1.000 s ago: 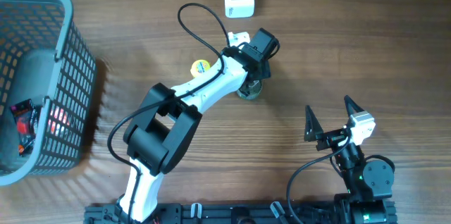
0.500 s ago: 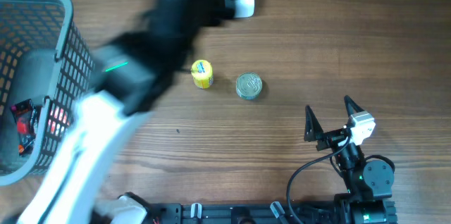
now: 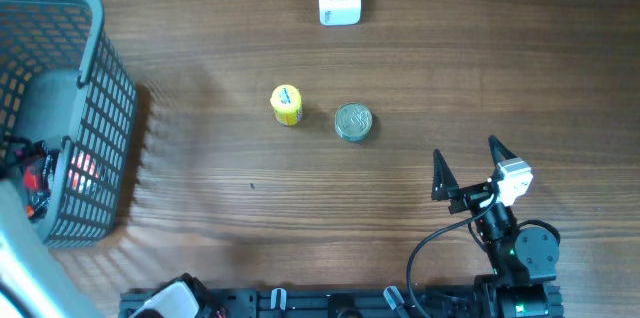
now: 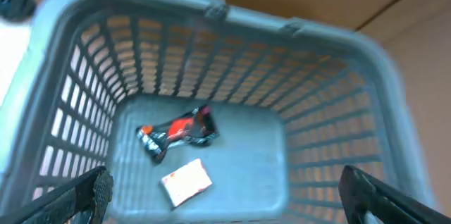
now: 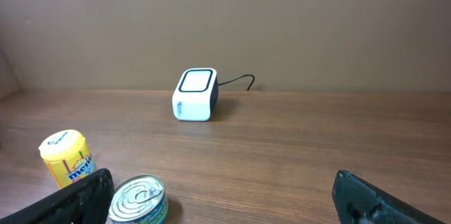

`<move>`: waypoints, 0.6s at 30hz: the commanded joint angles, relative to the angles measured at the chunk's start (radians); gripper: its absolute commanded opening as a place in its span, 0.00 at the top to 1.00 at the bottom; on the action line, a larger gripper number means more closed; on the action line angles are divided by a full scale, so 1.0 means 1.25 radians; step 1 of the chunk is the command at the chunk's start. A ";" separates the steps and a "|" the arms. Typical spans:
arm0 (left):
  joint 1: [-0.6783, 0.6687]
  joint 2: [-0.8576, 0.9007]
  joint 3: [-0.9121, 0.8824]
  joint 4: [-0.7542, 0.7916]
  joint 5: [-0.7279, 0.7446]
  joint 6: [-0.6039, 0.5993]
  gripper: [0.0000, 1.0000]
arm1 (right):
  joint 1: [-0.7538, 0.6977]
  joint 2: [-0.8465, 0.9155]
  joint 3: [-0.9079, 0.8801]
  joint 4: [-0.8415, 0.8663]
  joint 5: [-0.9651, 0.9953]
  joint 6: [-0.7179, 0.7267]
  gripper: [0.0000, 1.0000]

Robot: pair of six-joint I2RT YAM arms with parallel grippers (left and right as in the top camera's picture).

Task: Scan the item barcode
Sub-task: 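Reach the left gripper into the basket and grasp the red snack pack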

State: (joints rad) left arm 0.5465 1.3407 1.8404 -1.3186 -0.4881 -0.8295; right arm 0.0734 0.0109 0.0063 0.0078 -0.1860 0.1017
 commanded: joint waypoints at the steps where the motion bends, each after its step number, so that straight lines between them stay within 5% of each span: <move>1: 0.034 0.084 -0.099 0.047 0.022 0.006 0.00 | 0.005 -0.005 -0.001 0.004 0.005 0.007 0.00; 18: 0.036 0.404 -0.412 0.252 0.098 0.036 0.00 | 0.005 -0.005 -0.001 0.004 0.005 0.008 0.00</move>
State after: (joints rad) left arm 0.5854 1.8160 1.3758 -1.0355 -0.3748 -0.8013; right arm 0.0734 0.0109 0.0063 0.0078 -0.1860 0.1017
